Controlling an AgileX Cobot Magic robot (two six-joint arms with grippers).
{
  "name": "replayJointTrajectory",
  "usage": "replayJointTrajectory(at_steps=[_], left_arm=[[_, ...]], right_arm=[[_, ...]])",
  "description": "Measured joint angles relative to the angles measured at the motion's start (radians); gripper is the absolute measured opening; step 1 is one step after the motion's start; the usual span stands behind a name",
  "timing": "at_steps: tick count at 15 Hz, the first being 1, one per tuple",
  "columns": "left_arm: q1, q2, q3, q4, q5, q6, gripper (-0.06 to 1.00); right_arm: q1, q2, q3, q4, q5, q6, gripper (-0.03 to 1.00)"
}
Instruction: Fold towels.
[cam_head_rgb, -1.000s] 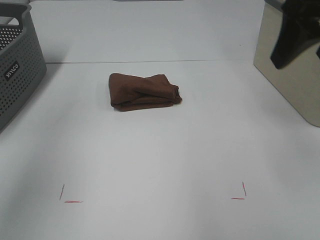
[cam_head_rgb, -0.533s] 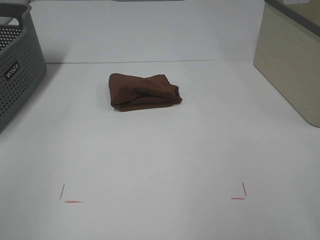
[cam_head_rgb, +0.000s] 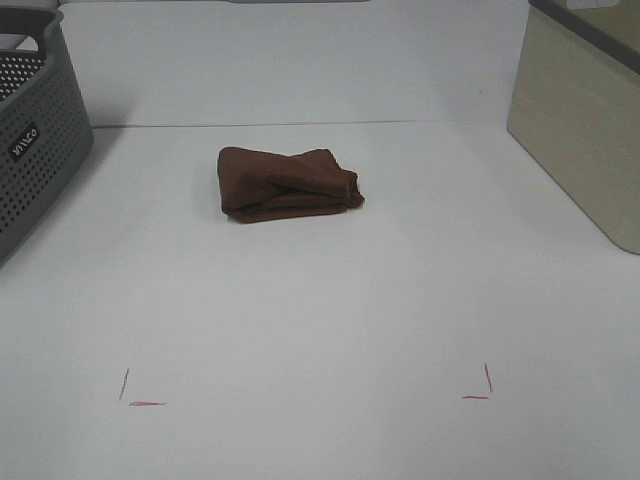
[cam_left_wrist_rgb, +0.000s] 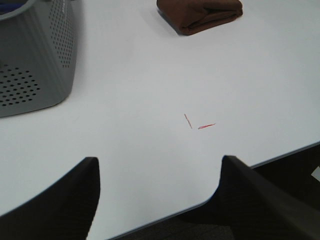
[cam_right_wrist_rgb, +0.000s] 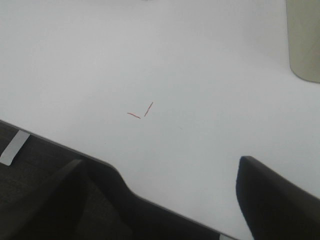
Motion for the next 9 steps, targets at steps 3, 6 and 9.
replayJointTrajectory(at_steps=[3,6,9], left_arm=[[0.000,-0.008,0.044,-0.028,-0.077,0.057,0.65],[0.000,-0.007,0.064,-0.055,-0.117,0.093,0.65],[0.000,-0.007,0.064,-0.083,-0.119,0.127,0.65]], right_arm=[[0.000,-0.096,0.052,0.000,-0.064,-0.027,0.77],[0.000,-0.096,0.054,0.000,-0.075,-0.029,0.77],[0.000,-0.096,0.054,0.001,-0.075,-0.029,0.77]])
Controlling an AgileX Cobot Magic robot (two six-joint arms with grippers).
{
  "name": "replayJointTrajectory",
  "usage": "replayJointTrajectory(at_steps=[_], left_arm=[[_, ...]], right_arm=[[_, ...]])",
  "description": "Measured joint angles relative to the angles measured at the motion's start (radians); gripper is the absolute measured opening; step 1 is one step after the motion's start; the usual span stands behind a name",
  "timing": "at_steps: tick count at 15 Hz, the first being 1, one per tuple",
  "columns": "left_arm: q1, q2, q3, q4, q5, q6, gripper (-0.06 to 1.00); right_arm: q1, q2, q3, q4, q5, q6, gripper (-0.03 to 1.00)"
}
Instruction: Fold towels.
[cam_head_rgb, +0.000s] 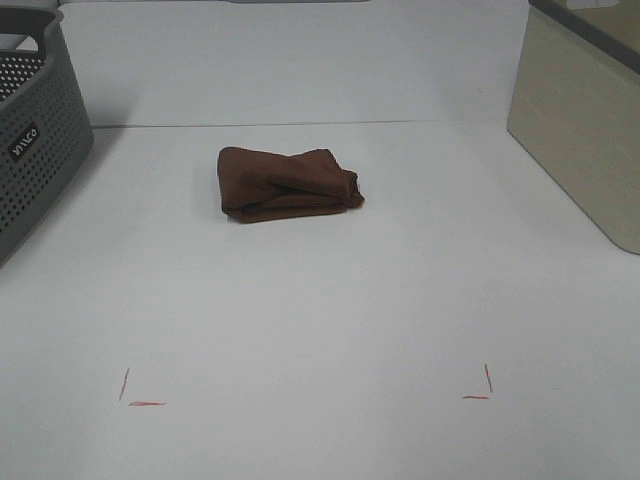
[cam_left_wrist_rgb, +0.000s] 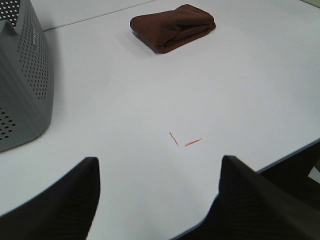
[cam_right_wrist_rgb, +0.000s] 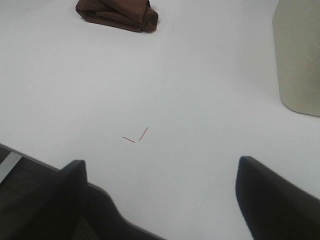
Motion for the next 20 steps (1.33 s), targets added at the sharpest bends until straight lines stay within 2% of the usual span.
replayJointTrajectory(at_steps=[7,9,10,12,20], left_arm=[[0.008,-0.001,0.000,-0.002,0.000,0.002,0.65],[0.070,-0.001,0.000,-0.002,0.000,0.002,0.65],[0.171,-0.001,0.000,-0.002,0.000,0.002,0.65],[0.231,-0.001,0.000,-0.002,0.000,0.002,0.65],[0.237,-0.001,0.000,-0.002,0.000,0.004,0.65]], right_arm=[[0.000,0.000,0.000,0.000,0.000,-0.003,0.77],[-0.064,0.000,0.000,0.005,0.000,-0.003,0.77],[-0.165,-0.008,0.000,0.008,0.000,-0.003,0.77],[-0.211,-0.042,0.001,0.010,-0.004,-0.003,0.77],[-0.217,-0.055,0.002,0.024,-0.004,-0.003,0.77]])
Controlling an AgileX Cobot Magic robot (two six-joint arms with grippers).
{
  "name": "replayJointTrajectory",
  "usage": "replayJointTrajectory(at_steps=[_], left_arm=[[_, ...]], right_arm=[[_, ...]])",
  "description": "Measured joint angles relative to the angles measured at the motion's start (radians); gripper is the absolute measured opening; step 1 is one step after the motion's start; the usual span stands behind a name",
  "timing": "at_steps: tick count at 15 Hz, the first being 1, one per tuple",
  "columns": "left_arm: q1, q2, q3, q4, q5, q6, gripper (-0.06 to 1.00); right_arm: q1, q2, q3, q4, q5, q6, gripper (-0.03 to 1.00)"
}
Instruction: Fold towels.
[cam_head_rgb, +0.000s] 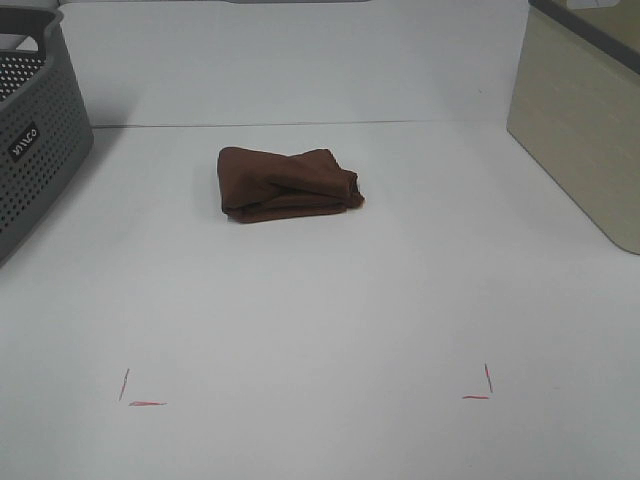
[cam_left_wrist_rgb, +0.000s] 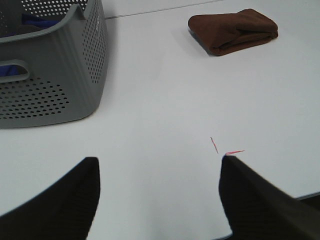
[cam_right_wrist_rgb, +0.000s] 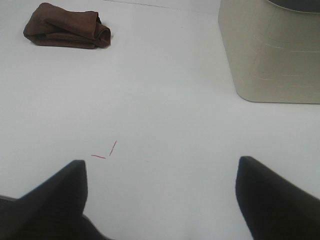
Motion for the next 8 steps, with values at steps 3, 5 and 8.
replayJointTrajectory(at_steps=[3,5,8], left_arm=[[0.000,0.000,0.000,0.000,0.000,0.000,0.65],[0.000,0.000,0.000,0.000,0.000,0.001,0.65],[0.000,0.000,0.000,0.000,0.000,0.001,0.65]], right_arm=[[0.000,0.000,0.000,0.000,0.000,0.000,0.77],[0.000,0.000,0.000,0.000,0.000,0.000,0.77],[0.000,0.000,0.000,0.000,0.000,0.000,0.77]])
